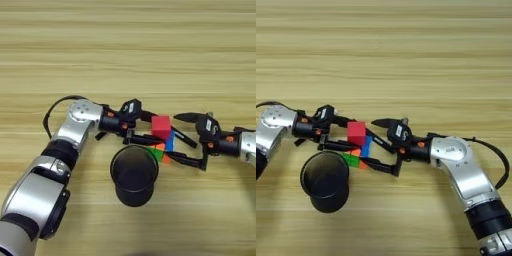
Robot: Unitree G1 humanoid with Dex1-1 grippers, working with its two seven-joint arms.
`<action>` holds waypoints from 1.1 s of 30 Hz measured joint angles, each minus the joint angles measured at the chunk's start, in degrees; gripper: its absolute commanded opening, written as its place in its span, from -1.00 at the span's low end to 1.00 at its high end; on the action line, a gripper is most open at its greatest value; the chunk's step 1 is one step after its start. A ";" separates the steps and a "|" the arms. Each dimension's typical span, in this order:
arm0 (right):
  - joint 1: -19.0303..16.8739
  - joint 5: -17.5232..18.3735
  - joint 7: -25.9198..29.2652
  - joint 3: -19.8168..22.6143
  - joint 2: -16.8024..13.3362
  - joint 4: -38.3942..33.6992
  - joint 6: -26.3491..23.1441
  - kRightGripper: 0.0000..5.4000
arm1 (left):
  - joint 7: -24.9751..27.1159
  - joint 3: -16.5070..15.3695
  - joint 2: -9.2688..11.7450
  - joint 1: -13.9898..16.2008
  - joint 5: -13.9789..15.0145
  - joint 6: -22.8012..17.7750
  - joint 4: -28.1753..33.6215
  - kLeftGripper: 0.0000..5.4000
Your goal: Move the objects on the table
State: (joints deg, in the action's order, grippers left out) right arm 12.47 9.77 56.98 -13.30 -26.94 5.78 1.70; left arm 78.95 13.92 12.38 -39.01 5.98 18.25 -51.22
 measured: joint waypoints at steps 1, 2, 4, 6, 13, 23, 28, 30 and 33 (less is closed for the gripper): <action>0.00 0.00 0.00 0.00 0.00 0.00 0.00 1.00 | -0.01 -0.03 0.00 0.00 -0.08 0.00 -0.09 0.29; 0.00 0.00 0.00 0.00 0.00 0.00 0.00 1.00 | -0.03 -0.07 0.00 0.00 -0.11 0.00 -0.10 0.30; 0.00 0.00 0.00 0.01 0.00 0.01 0.00 1.00 | -0.05 -0.14 0.00 -0.02 -0.19 0.02 -0.13 0.38; 0.01 0.00 0.00 0.01 0.00 0.05 0.01 1.00 | -0.07 -0.17 0.00 -0.02 -0.27 0.06 -0.19 0.47; 0.01 0.00 0.00 0.04 0.00 0.28 0.03 1.00 | -0.48 -0.74 0.07 -0.29 -0.88 0.24 -0.79 0.74; 0.06 -0.09 -0.10 0.06 0.00 1.02 0.13 1.00 | -1.76 -3.80 0.31 -1.02 -0.64 0.26 -1.77 0.99; 0.18 -0.33 -0.15 0.05 0.01 1.47 0.18 1.00 | -2.35 -5.15 0.07 -2.15 -0.04 0.30 -2.18 0.99; 0.41 -0.46 -0.16 0.05 0.01 1.89 0.21 1.00 | -2.35 -5.66 0.09 -2.32 0.35 0.42 -2.18 0.99; 0.60 -0.50 -0.15 0.05 0.02 2.28 0.29 1.00 | -1.86 -5.70 0.29 -2.33 0.42 0.57 -1.85 0.99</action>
State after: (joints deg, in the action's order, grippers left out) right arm 13.07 9.27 56.83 -13.26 -26.92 8.06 1.99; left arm 77.08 8.22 12.67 -41.34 6.40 18.82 -53.07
